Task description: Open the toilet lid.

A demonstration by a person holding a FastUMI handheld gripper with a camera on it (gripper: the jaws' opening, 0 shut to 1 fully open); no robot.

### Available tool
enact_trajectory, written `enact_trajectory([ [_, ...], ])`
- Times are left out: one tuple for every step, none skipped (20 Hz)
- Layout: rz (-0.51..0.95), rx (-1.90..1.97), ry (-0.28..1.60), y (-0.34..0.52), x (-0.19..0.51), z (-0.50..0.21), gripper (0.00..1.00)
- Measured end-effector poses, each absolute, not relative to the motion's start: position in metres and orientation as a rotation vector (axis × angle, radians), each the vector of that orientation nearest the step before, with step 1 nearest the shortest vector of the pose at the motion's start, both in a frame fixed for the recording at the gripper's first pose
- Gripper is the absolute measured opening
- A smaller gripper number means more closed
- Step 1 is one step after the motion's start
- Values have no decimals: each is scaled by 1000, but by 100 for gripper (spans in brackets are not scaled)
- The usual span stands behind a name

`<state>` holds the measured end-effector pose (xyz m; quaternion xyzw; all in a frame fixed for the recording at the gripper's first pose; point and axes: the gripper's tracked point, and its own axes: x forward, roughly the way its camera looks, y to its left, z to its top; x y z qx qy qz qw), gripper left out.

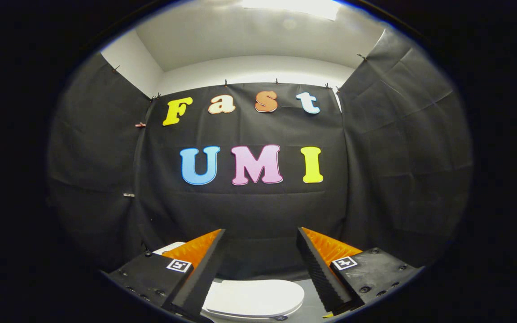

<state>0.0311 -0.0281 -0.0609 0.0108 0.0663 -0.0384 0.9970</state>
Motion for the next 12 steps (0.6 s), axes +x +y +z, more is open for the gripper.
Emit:
enact_trajectory([
  [-85,23,141,-33,34,-67,97],
  [-97,26,149,-39,36,-73,98],
  [-110,30,159,-44,39,-79,97],
  [-120,38,168,-49,41,-87,97],
  [-132,47,179,-54,44,-94,98],
  [-145,57,189,-61,47,-103,98],
  [-156,71,202,-69,49,-113,98],
  [-169,88,216,-76,50,-123,98],
  [-188,110,234,-85,52,-135,98],
  [-206,132,251,-93,53,-147,98],
  [-225,154,267,-102,54,-159,98],
  [-246,178,279,-112,56,-172,97],
])
